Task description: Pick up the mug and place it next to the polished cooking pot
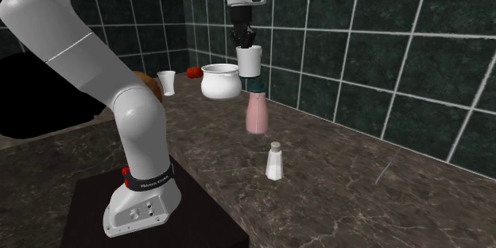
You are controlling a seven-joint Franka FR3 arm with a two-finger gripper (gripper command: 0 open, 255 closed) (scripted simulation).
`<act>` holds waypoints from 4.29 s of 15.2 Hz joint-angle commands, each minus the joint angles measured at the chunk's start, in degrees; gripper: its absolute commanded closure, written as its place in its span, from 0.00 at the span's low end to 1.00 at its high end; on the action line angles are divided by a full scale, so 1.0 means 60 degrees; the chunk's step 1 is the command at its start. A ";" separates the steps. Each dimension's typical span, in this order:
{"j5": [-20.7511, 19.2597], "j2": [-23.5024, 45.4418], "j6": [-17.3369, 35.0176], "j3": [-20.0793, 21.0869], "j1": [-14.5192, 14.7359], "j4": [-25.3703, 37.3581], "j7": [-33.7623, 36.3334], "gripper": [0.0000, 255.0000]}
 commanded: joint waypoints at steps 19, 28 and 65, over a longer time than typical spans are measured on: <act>0.0448 0.2940 -0.0186 0.3988 0.1070 0.3096 0.5133 1.00; 0.0100 0.3761 0.0504 0.4627 0.1269 0.3096 0.6051 1.00; -0.1072 0.5412 0.5187 0.4987 0.1353 -0.0339 0.7126 1.00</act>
